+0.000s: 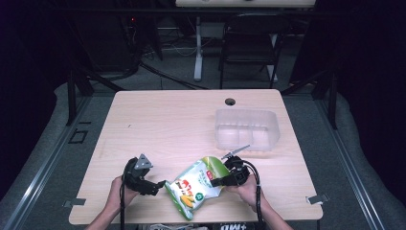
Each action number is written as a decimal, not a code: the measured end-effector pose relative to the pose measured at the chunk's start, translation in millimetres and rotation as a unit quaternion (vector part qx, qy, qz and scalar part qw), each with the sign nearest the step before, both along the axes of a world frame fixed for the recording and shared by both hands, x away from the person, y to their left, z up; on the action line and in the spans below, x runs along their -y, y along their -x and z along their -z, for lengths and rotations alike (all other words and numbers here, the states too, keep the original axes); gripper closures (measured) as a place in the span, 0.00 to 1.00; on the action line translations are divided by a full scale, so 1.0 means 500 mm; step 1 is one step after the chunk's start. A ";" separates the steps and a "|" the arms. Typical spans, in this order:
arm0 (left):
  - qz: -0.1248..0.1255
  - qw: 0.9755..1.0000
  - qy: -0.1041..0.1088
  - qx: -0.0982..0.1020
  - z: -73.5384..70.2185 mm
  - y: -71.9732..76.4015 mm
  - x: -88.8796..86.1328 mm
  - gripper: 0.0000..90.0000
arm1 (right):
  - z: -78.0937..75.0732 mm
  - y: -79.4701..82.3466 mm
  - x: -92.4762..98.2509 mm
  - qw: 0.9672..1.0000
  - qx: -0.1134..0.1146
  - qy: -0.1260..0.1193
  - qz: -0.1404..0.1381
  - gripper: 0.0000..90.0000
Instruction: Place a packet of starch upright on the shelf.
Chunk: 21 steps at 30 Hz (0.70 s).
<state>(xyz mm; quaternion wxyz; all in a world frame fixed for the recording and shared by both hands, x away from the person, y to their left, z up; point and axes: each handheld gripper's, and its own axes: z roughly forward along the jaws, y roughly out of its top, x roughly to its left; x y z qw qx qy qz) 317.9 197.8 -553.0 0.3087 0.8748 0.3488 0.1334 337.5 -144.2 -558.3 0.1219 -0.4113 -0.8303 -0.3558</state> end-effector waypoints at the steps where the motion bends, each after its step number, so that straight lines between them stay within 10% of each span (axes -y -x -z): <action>1: 0.000 1.000 -0.001 0.001 0.000 0.000 0.000 0.08 | -0.003 -0.001 0.002 1.000 0.001 0.002 -0.010 0.98; 21: -0.001 1.000 0.001 -0.001 0.000 0.000 -0.001 0.08 | -0.098 0.033 0.028 0.997 0.063 -0.047 0.007 1.00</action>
